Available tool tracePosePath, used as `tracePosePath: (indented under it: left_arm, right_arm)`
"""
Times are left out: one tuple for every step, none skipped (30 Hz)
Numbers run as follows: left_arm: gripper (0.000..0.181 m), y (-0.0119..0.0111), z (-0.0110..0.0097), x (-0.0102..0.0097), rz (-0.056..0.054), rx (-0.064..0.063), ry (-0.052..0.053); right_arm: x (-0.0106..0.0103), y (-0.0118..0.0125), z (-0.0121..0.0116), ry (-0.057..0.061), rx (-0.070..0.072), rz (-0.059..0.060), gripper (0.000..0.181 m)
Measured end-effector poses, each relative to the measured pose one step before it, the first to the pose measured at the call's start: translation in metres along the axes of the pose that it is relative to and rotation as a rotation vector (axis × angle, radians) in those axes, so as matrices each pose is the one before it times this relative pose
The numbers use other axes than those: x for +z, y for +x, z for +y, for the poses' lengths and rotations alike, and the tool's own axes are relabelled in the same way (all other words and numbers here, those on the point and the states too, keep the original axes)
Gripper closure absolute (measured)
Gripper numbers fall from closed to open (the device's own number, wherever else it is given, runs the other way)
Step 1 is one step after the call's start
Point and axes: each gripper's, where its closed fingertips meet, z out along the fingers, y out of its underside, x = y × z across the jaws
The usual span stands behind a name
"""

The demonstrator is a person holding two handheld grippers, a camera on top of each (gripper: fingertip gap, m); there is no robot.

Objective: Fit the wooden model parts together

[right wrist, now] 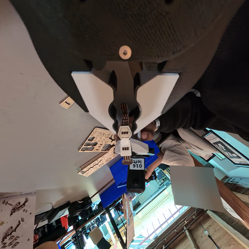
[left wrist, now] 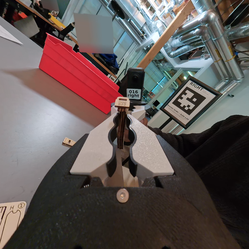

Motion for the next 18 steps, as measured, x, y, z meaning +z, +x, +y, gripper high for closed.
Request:
tracePosePath:
  left_arm:
    - [0.173,0.00064,-0.00006,0.00008,0.0046,-0.0018,0.0015]
    - [0.17,0.00101,-0.00061,-0.00002,0.0061,-0.0019,0.005]
    - [0.168,0.00072,-0.00098,-0.00011,0.0042,-0.0021,0.008]
    - [0.167,0.00017,-0.00119,-0.00038,0.0019,-0.0023,0.0084]
    - [0.165,-0.00031,-0.00091,-0.00039,-0.0005,-0.0028,0.0063]
    - [0.165,-0.0006,-0.00079,-0.00063,-0.0015,-0.003,0.0052]
    - [0.166,-0.00011,-0.001,-0.00055,0.0016,-0.0029,0.0061]
    - [0.166,0.00061,-0.00137,-0.00049,0.0061,-0.0039,0.0077]
    - [0.166,0.00084,-0.00091,-0.00035,0.0075,-0.005,0.0063]
    - [0.166,0.00067,-0.00042,-0.00012,0.0056,-0.0046,0.0034]
    - [0.166,0.00031,-0.00007,0.00012,0.0024,-0.0023,0.0013]
    - [0.167,-0.00025,0.00028,0.00012,-0.0016,-0.0003,-0.0009]
    - [0.173,0.00039,0.00051,0.00019,0.0019,0.0018,-0.0041]
    - [0.173,0.00038,0.00023,0.00018,0.0017,0.0017,-0.0022]
    - [0.174,0.00001,0.00005,-0.00006,-0.0005,0.0006,-0.0014]
    - [0.174,0.00006,-0.00001,-0.00016,0.0,0.0004,-0.0006]
    - [0.174,0.00005,-0.00008,-0.00001,0.0007,-0.0008,-0.0001]
    - [0.174,0.00003,-0.0001,0.00012,0.0017,-0.0013,0.0]
  right_arm:
    - [-0.00023,-0.00046,-0.00017,0.0006,0.0025,-0.0043,0.162]
    - [-0.0002,-0.00004,-0.00042,0.0023,0.0032,-0.0024,0.162]
    - [-0.0003,-0.00007,-0.00048,0.0039,0.0043,-0.0029,0.162]
    - [-0.00053,-0.00042,-0.00077,0.0046,0.0061,-0.0063,0.162]
    - [-0.00055,-0.00087,-0.00099,0.0052,0.0076,-0.0089,0.162]
    - [-0.00045,-0.00064,-0.00097,0.0059,0.0072,-0.0073,0.162]
    - [-0.0005,-0.00035,-0.00091,0.0052,0.0053,-0.0039,0.163]
    - [-0.00009,-0.00015,-0.00018,0.0014,0.0033,-0.0027,0.163]
    - [0.00015,-0.00008,0.00045,-0.0029,0.0019,-0.0016,0.162]
    - [0.00038,0.00011,0.00095,-0.0048,0.0006,0.0002,0.163]
    - [0.00078,-0.00019,0.00111,-0.0056,-0.0002,-0.0007,0.163]
    - [0.00093,-0.00056,0.00123,-0.006,0.0,-0.0026,0.163]
    - [0.0009,-0.00055,0.00107,-0.0052,0.0,-0.0019,0.163]
    - [0.00066,-0.00023,0.00082,-0.0036,-0.0008,-0.0001,0.163]
    - [0.00027,-0.00006,0.00042,-0.0014,-0.0007,0.0003,0.163]
    - [-0.00001,-0.00004,-0.00013,0.0006,0.0006,-0.0005,0.163]
    - [-0.00033,-0.00007,-0.00038,0.0019,0.0012,-0.0011,0.163]
    - [-0.00021,-0.00014,-0.00048,0.0023,0.0014,-0.0017,0.163]
